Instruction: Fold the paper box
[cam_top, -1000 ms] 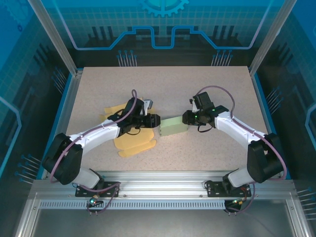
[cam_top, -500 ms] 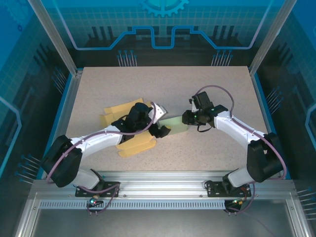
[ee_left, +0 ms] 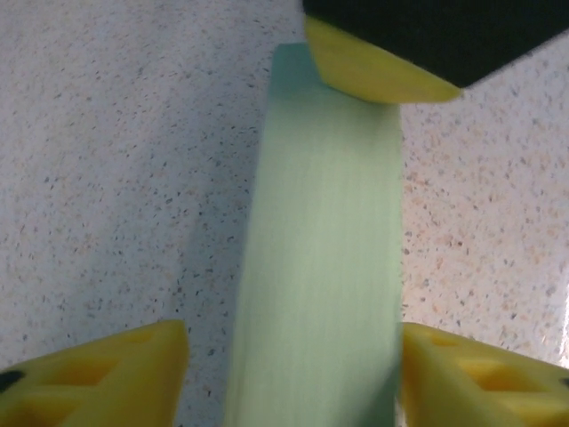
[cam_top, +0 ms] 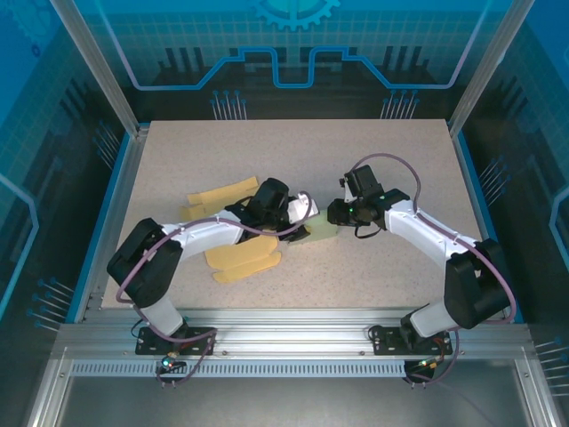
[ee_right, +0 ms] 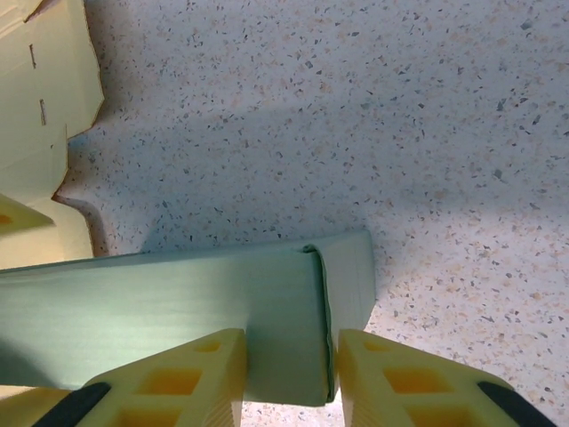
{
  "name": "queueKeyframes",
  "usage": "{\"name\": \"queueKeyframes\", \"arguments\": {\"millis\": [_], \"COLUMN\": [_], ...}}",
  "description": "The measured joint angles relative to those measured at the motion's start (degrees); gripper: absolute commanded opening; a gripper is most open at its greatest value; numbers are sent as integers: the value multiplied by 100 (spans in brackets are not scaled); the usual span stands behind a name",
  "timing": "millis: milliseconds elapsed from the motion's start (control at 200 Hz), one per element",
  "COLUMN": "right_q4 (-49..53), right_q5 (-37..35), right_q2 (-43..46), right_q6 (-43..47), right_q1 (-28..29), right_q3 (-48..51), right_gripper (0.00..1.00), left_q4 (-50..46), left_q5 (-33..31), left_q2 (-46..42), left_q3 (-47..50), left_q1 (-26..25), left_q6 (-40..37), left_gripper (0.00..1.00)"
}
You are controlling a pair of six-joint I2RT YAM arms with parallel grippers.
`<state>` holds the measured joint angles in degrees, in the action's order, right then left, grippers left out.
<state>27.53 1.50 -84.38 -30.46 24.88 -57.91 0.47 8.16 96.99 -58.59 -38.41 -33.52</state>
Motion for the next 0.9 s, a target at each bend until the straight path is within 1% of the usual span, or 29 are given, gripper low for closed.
{"name": "queueKeyframes", "arguments": {"millis": [60, 85, 190, 370, 475, 610, 630, 635, 645, 650, 665, 770, 900], "right_q4": [28, 46, 247, 623, 793, 1045, 1082, 1102, 1121, 1134, 1167, 1414, 1740], "right_q5": [-13, -26, -68, -109, -157, -448, -509, -529, -566, -577, -632, -968, -1322], "right_q2": [20, 35, 144, 590, 1071, 1716, 1797, 1825, 1860, 1875, 1934, 2216, 2337], "right_q6": [2, 2, 11, 92, 144, 138, 96, 114, 136, 127, 76, 55, -4], "right_q1": [4, 9, 20, 7, -96, -345, -376, -385, -398, -400, -417, -461, -470], "right_q3": [0, 0, 0, 0, 0, -2, -4, -4, -7, -7, -13, -63, -153], "right_gripper": [35, 35, 38, 50, 63, 76, 80, 82, 93, 97, 100, 100, 100], "left_q4": [-42, -63, -105, -105, 31, 568, 651, 675, 717, 734, 796, 1209, 1668], "left_q5": [-2, 4, -63, -291, -481, -752, -780, -791, -807, -813, -828, -898, -903], "left_q2": [17, 15, 15, 17, 70, 437, 509, 540, 575, 590, 660, 1095, 1574], "left_q3": [-22, -28, -68, -101, -140, -323, -365, -380, -409, -417, -459, -785, -1169], "left_q1": [-22, -31, -74, -83, -96, -118, -118, -120, -120, -120, -120, -120, -140], "left_q6": [-57, -61, -168, -389, -570, -872, -911, -925, -951, -962, -1003, -1193, -1469], "left_gripper": [38, 36, 36, 35, 35, 34, 34, 34, 34, 34, 34, 34, 35]}}
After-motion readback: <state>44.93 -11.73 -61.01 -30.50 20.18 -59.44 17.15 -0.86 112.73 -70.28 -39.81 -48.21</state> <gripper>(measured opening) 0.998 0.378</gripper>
